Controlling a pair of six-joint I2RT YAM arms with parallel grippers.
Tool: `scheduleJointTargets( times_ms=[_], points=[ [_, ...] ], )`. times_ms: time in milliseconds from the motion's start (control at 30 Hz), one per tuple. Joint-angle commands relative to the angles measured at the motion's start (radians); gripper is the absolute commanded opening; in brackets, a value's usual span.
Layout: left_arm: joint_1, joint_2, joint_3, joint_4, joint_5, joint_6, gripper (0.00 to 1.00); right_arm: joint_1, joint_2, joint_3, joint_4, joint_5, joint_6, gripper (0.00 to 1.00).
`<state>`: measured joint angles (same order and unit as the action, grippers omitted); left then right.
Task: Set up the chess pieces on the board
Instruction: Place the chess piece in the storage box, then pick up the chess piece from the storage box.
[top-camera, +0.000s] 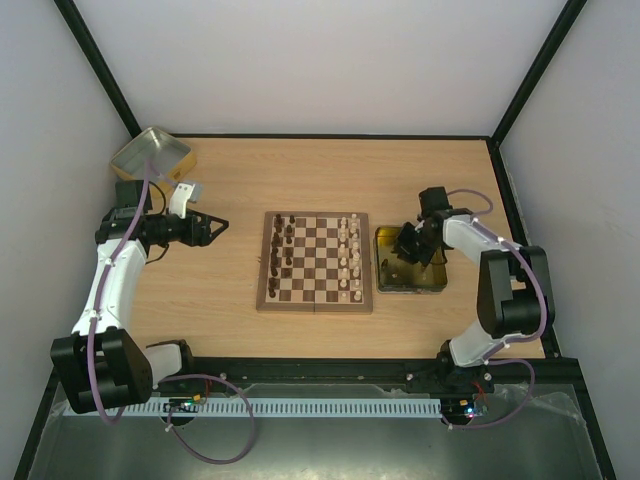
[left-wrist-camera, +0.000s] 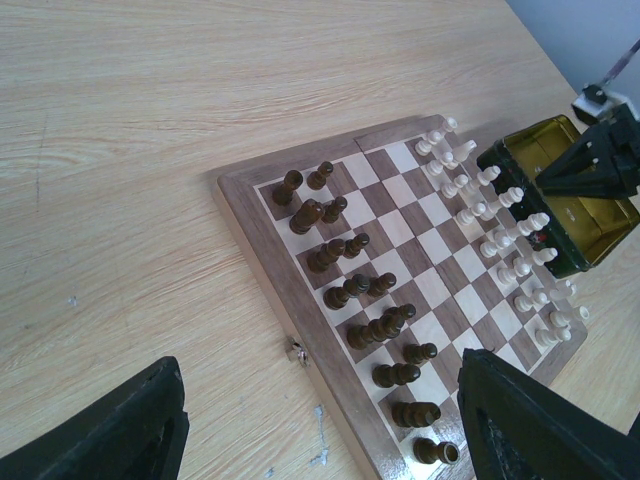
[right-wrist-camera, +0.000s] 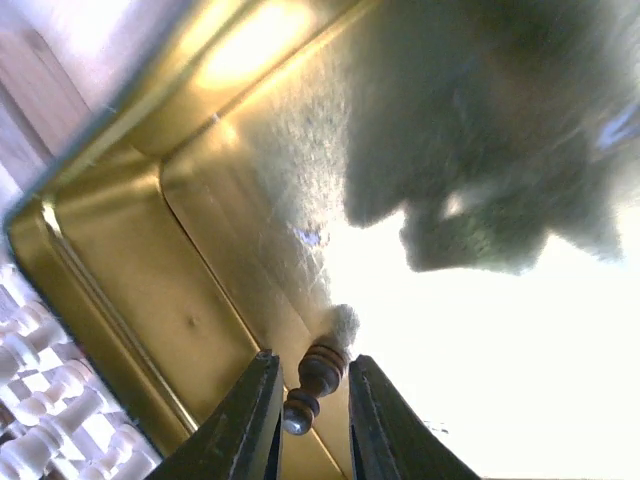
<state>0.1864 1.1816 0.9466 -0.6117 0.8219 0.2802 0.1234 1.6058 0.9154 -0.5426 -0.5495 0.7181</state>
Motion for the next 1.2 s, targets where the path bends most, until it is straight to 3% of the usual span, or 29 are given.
scheduleJointTargets(
  times_ms=[0,433,1167],
  points=[
    [-0.004,0.004,-0.012,0.001,0.005,0.004,0.74,0.001,-0.067,0.061,-0.103,0.163,-0.068,0.19],
    [-0.005,0.0,-0.014,-0.002,0.002,0.007,0.74,0.206,-0.023,0.157,-0.174,0.381,-0.13,0.19],
    [-0.006,-0.001,-0.012,-0.003,0.006,0.011,0.74,0.24,0.059,0.105,-0.141,0.367,-0.118,0.2]
  ],
)
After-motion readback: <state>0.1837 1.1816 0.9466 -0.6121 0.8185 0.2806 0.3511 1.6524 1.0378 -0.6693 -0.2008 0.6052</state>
